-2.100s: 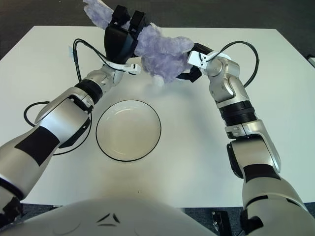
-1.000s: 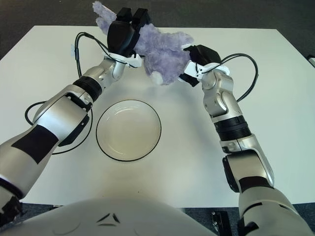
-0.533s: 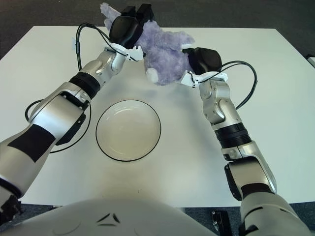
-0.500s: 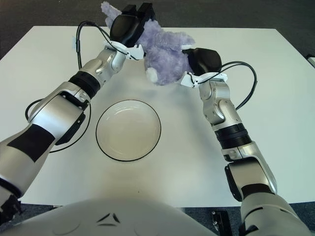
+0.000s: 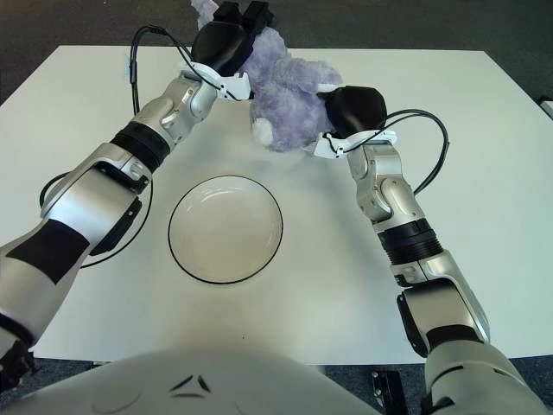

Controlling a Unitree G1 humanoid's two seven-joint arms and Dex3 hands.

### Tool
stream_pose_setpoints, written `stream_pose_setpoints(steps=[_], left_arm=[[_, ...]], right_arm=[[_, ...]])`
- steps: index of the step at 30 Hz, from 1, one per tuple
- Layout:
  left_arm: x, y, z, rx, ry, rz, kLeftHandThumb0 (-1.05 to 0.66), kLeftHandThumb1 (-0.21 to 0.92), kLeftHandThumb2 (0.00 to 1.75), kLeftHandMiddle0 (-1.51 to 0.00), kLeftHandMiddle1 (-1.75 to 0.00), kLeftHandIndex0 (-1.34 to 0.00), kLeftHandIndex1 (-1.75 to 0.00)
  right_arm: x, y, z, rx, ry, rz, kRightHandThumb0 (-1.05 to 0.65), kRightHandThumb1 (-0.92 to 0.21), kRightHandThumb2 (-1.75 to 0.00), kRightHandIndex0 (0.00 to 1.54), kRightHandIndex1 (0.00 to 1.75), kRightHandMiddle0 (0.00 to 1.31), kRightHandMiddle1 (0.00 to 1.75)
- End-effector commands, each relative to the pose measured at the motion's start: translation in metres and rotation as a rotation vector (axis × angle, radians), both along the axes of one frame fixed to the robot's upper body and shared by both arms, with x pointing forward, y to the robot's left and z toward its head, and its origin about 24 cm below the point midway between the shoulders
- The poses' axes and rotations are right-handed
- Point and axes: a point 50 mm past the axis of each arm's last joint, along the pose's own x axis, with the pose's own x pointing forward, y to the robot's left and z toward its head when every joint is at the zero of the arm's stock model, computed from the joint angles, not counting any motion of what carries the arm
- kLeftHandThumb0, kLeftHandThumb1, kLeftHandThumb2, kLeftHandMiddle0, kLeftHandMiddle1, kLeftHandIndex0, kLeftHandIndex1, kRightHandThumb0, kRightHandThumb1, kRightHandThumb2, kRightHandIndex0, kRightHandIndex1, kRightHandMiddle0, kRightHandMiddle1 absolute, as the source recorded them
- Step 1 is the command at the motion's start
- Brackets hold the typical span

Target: Put the doll into the plate.

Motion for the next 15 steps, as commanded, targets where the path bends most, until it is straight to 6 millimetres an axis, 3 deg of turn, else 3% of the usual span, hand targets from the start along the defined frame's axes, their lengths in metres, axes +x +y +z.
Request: stream_pose_setpoints(steps=[1,4,8,15], left_arm=[[-0.002,0.0,0.01,0.038,0.024,-0.044,-0.59,0.32,0.9,-0.06,-1.04,0.0,-0.73],[-0.005,0.001,0.02,0.066,0.064,-0.076,-0.62,0.34,0.86,-0.05,-1.04,0.0,-0.72],[-0.013,0.001,0.035,0.101,0.117,-0.129,-0.62,0.33,0.86,-0.02,-1.0,0.0,-0.7],[-0.013,0.002,0.034,0.191,0.217,-0.183,-0.67,0.32,0.84,0.0,-0.82,0.0,-0.59]], right_arm=[[-0.005,0.007,0.001,-0.041,-0.035,0.027,0.5,-0.25,-1.39,0.67,1.73,1.03,1.75],[-0.006,0.009,0.001,-0.06,-0.041,0.025,0.47,-0.31,-1.28,0.63,1.7,1.04,1.75],[-0.008,0.012,0.001,-0.085,-0.05,0.021,0.42,-0.5,-0.98,0.56,1.6,1.04,1.75],[-0.011,0.016,0.002,-0.148,-0.067,0.005,0.38,-0.7,-0.68,0.47,1.55,1.04,1.75]])
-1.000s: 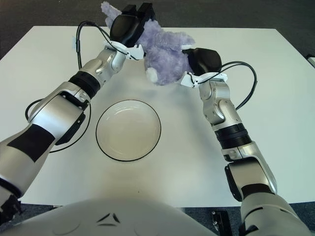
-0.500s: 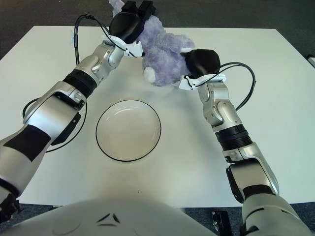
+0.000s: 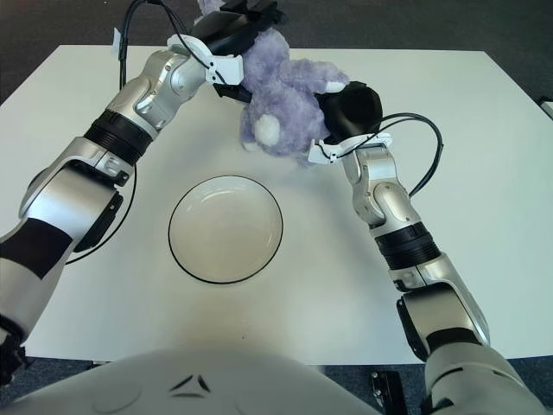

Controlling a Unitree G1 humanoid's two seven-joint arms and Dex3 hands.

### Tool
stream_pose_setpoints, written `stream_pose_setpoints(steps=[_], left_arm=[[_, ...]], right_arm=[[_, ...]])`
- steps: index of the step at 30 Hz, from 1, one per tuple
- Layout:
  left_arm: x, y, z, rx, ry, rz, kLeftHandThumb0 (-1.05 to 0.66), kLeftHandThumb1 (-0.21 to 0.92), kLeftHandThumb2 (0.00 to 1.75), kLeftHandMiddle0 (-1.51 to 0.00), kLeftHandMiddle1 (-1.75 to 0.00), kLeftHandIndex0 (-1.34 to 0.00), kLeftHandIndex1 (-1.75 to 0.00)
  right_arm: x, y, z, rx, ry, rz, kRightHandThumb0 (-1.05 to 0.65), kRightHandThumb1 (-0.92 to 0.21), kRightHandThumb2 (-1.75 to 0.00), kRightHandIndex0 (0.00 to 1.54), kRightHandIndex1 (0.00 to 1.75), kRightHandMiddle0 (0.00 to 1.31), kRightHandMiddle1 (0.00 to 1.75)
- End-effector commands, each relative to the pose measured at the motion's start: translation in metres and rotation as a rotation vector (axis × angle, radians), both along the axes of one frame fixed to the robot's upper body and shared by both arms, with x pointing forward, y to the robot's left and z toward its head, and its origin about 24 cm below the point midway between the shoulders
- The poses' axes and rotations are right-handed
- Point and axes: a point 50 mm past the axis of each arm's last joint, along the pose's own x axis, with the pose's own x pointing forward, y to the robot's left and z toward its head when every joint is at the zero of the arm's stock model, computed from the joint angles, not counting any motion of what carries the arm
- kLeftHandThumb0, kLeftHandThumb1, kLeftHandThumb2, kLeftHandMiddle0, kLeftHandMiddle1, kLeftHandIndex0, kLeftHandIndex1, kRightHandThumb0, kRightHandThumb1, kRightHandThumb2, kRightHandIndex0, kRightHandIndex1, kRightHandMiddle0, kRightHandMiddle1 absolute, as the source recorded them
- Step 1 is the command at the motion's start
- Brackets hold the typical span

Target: Put the doll into the plate.

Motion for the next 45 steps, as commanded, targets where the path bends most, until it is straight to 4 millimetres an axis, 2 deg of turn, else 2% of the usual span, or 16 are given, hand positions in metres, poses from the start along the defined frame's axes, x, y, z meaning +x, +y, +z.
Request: stream_pose_setpoints(steps=[1,7,13,15,21,29,37,45], left_arm=[[-0.001,-0.001,0.005,0.034,0.02,-0.031,-0.68,0.32,0.83,0.0,-0.79,0.0,-0.56],[0.001,-0.001,0.012,0.093,0.038,-0.029,-0.7,0.33,0.81,0.0,-0.59,0.0,-0.41],[-0.001,-0.002,0.025,0.159,0.012,-0.026,-0.72,0.34,0.8,-0.01,-0.56,0.0,-0.4],[-0.002,-0.003,0.03,0.196,-0.01,-0.027,-0.78,0.39,0.75,-0.02,-0.57,0.0,-0.4],[-0.001,-0.005,0.041,0.292,-0.018,-0.027,-0.8,0.45,0.69,-0.05,-0.6,0.0,-0.46],[0.004,-0.01,0.049,0.416,0.005,-0.022,-0.76,0.51,0.66,-0.16,-0.79,0.0,-0.59],[0.005,-0.009,0.05,0.466,0.02,-0.044,-0.72,0.5,0.67,-0.17,-0.83,0.0,-0.76],[0.006,-0.01,0.047,0.534,0.01,-0.046,-0.69,0.45,0.74,-0.19,-0.8,0.0,-0.87]], right_arm=[[-0.003,0.005,0.001,-0.033,-0.012,0.006,0.37,-0.71,-0.67,0.47,1.55,1.03,1.75],[-0.005,0.008,0.002,-0.065,-0.017,-0.019,0.37,-0.74,-0.61,0.46,1.54,1.04,1.75],[-0.006,0.009,0.003,-0.079,-0.023,-0.034,0.37,-0.74,-0.61,0.47,1.53,1.04,1.75],[-0.007,0.009,0.003,-0.082,-0.034,-0.036,0.37,-0.74,-0.6,0.46,1.53,1.04,1.75],[-0.009,0.011,0.002,-0.08,-0.078,-0.031,0.37,-0.76,-0.59,0.45,1.53,1.06,1.75],[-0.01,0.013,0.002,-0.099,-0.1,-0.027,0.37,-0.76,-0.58,0.45,1.53,1.06,1.75],[-0.011,0.014,0.002,-0.137,-0.098,-0.039,0.36,-0.83,-0.48,0.41,1.54,1.06,1.75],[-0.013,0.014,0.003,-0.174,-0.119,-0.041,0.36,-0.82,-0.49,0.43,1.53,1.04,1.75]])
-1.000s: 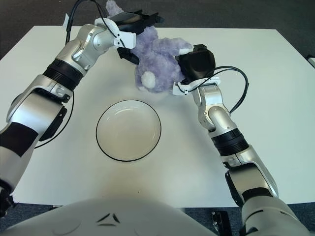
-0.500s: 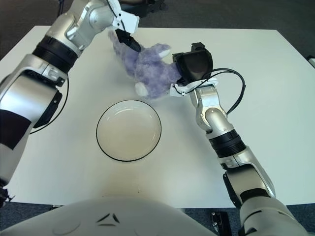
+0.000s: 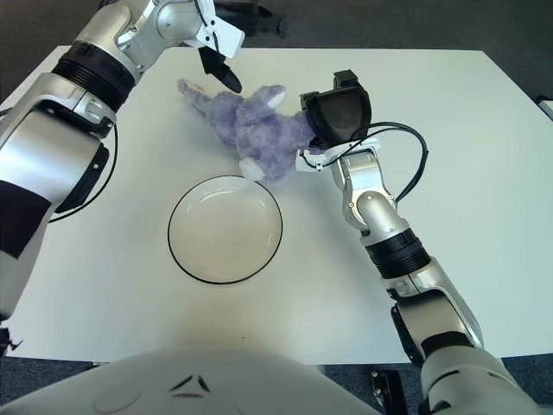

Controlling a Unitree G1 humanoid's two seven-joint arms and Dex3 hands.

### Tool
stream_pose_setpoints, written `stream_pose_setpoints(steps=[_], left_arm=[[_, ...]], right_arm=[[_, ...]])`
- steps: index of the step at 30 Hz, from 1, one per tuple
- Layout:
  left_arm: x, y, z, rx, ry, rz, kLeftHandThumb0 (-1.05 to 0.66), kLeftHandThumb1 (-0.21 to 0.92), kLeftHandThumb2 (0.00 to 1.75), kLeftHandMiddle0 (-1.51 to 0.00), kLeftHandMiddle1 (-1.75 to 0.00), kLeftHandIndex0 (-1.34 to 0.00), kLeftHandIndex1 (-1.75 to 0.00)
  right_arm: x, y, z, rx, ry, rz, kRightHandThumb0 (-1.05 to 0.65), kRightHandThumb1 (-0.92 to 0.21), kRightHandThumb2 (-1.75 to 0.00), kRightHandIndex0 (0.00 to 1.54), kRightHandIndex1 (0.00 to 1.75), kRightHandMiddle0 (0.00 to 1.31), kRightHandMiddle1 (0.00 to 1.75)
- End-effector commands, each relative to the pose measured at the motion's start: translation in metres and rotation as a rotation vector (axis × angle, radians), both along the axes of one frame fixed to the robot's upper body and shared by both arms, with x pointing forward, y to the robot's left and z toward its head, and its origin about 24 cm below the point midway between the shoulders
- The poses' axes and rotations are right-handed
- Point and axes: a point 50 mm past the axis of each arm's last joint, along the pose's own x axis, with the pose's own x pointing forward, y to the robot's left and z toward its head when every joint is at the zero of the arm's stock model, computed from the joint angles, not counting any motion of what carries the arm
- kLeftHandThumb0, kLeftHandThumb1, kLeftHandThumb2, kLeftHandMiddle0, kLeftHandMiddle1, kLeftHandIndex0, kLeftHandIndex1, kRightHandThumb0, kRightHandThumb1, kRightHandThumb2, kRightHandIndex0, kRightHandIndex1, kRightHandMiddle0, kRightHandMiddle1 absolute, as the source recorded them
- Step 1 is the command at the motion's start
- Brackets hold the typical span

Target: Put the doll into the plate.

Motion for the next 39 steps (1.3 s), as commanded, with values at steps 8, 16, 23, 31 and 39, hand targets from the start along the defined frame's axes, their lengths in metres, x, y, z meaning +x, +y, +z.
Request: stream_pose_setpoints(steps=[8,16,23,31,39], left_arm=[[-0.003,-0.005,0.005,0.099,-0.016,-0.046,-0.7,0.46,0.74,-0.19,-0.83,0.0,-0.86],[-0.003,-0.003,-0.003,0.185,0.023,-0.054,-0.43,0.28,1.01,-0.12,-1.11,0.0,-1.04],[0.0,0.001,-0.007,0.249,0.064,-0.012,-0.43,0.28,1.01,-0.11,-1.17,0.0,-0.96],[0.002,0.007,-0.018,0.296,0.048,-0.022,-0.79,0.57,0.64,-0.1,-1.09,0.0,-0.73],[0.005,0.011,-0.033,0.34,0.051,-0.002,-0.8,0.58,0.61,-0.06,-1.17,0.0,-0.74]], right_arm=[[-0.005,0.0,0.001,-0.026,-0.024,0.003,0.37,-0.76,-0.57,0.47,1.52,1.02,1.75],[-0.008,0.001,0.003,-0.023,-0.019,0.011,0.38,-0.68,-0.7,0.49,1.54,1.01,1.75],[-0.009,0.0,0.004,-0.01,-0.011,0.016,0.38,-0.68,-0.7,0.48,1.55,1.02,1.75],[-0.01,-0.001,0.004,-0.001,-0.03,0.019,0.38,-0.65,-0.75,0.49,1.56,1.02,1.75],[-0.01,-0.003,0.006,-0.019,-0.065,0.023,0.4,-0.58,-0.85,0.52,1.57,1.0,1.75]])
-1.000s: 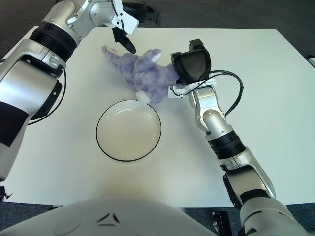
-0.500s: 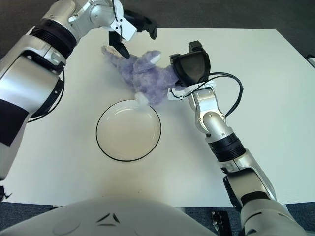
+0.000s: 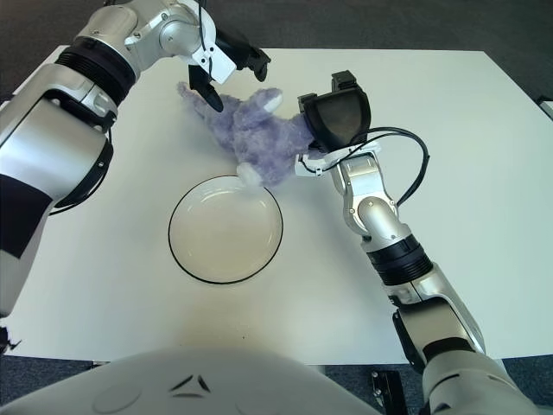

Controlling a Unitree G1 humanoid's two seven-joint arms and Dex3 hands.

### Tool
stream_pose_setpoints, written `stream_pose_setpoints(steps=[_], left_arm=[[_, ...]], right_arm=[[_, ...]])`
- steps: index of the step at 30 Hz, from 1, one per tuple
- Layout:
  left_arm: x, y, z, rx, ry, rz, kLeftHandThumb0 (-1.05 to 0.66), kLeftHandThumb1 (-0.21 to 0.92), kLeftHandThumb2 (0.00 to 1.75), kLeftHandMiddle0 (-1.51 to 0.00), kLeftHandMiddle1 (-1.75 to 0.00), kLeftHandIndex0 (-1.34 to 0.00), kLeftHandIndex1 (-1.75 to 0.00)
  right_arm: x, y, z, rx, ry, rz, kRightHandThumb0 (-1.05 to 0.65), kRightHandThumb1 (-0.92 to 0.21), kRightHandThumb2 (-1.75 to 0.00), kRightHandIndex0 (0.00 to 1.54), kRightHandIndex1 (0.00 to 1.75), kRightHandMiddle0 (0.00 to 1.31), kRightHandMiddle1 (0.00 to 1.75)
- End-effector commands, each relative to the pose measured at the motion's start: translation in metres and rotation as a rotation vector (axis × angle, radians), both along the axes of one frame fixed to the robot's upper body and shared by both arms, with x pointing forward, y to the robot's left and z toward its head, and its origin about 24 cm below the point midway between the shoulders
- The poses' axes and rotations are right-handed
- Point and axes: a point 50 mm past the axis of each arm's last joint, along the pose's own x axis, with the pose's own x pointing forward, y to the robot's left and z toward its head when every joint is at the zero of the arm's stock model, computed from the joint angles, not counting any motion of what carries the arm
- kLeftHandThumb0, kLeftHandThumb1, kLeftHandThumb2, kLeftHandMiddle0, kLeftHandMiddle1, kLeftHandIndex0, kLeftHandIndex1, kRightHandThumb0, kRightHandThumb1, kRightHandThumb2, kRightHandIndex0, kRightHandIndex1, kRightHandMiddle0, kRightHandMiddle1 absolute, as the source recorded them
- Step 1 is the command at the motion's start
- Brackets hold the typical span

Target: Put the doll into the plate.

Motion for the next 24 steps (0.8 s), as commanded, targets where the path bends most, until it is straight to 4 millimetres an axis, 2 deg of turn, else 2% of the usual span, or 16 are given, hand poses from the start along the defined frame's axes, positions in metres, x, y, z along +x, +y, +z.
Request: stream_pose_setpoints(steps=[1,6,8,9,12,15,18,24], left_arm=[[0.002,0.004,-0.006,0.027,-0.004,0.019,-0.81,0.59,0.6,-0.05,-1.19,0.0,-0.73],[0.007,0.011,-0.022,0.036,0.043,0.081,-0.56,0.42,0.83,-0.02,-1.17,0.0,-0.75],[0.008,0.015,-0.029,0.036,0.06,0.11,-0.53,0.39,0.86,-0.01,-1.17,0.0,-0.76],[0.009,0.016,-0.031,0.036,0.064,0.117,-0.47,0.35,0.91,-0.01,-1.15,0.0,-0.79],[0.011,0.02,-0.039,0.027,0.086,0.155,-0.4,0.3,0.98,-0.01,-1.13,0.0,-0.84],[0.012,0.019,-0.043,0.01,0.102,0.186,-0.37,0.27,1.02,0.0,-1.1,0.0,-0.87],[0.013,0.02,-0.051,0.003,0.102,0.208,-0.32,0.23,1.06,0.0,-0.99,0.0,-0.87],[0.014,0.021,-0.059,0.0,0.11,0.24,-0.28,0.2,1.1,-0.02,-0.76,0.0,-0.79]], right_arm=[[-0.002,-0.005,0.004,-0.011,-0.041,-0.006,0.4,-0.57,-0.88,0.52,1.58,1.0,1.75],[-0.004,-0.006,0.007,-0.009,-0.053,-0.014,0.39,-0.63,-0.79,0.5,1.56,1.02,1.75],[-0.004,-0.007,0.008,-0.015,-0.05,-0.028,0.39,-0.64,-0.77,0.5,1.56,1.02,1.75],[-0.005,-0.007,0.009,-0.016,-0.049,-0.032,0.41,-0.52,-0.95,0.54,1.61,1.01,1.75],[-0.005,-0.008,0.011,-0.023,-0.056,-0.042,0.43,-0.44,-1.1,0.56,1.66,1.0,1.75],[-0.005,-0.011,0.013,-0.019,-0.069,-0.045,0.44,-0.41,-1.15,0.57,1.68,0.95,1.75],[-0.005,-0.012,0.014,-0.006,-0.077,-0.04,0.44,-0.39,-1.18,0.57,1.69,0.9,1.75],[-0.005,-0.013,0.016,0.027,-0.086,-0.038,0.46,-0.35,-1.25,0.58,1.73,0.88,1.75]])
